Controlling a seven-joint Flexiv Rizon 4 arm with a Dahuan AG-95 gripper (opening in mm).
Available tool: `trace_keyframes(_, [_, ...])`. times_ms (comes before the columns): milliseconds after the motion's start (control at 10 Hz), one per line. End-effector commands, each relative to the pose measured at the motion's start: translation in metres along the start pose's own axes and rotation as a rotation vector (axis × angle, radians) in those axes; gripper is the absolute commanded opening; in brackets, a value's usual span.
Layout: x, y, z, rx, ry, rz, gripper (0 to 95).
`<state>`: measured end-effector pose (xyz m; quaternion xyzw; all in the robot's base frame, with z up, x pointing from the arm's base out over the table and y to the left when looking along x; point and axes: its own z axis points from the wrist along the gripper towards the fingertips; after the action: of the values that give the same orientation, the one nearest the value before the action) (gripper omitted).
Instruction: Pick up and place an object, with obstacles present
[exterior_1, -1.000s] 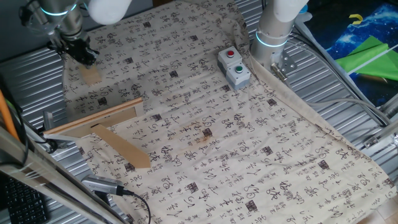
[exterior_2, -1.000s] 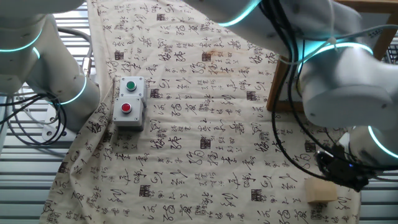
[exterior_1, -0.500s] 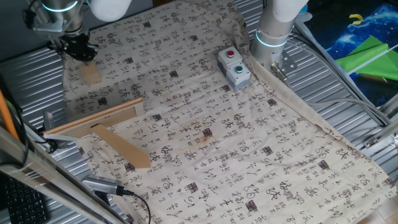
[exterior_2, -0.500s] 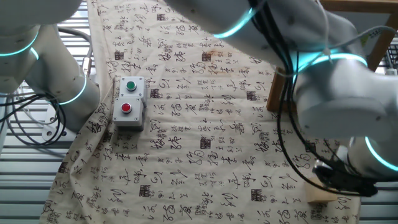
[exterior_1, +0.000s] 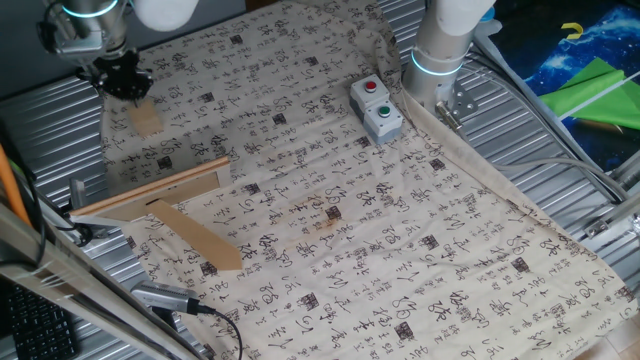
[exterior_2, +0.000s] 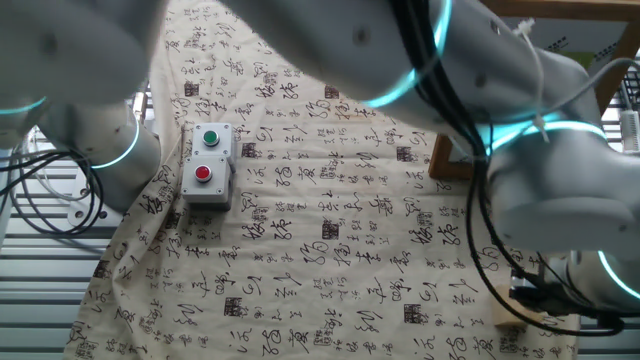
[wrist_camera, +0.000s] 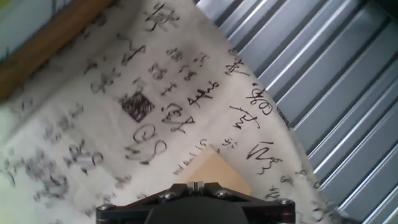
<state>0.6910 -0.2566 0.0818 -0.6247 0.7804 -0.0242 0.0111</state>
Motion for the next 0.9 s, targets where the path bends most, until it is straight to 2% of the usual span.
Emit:
trace_keyframes(100, [-0.0002, -0.0031, 0.0011, -0.002, 0.006, -0.064, 0.0])
trace_keyframes(300, [-0.0003, -0.0031, 0.0012, -0.011, 0.011, -0.106, 38.0])
trace_keyframes(400, [-0.0005, -0.0031, 0.0012, -0.02, 0.003, -0.128, 76.0])
trace_keyframes(500, [-0.0005, -0.003, 0.0013, -0.025, -0.001, -0.132, 95.0])
trace_keyframes(600, [-0.001, -0.0027, 0.0017, -0.027, -0.017, -0.131, 95.0])
trace_keyframes(900, [-0.0041, -0.002, 0.0034, -0.027, -0.021, -0.13, 95.0])
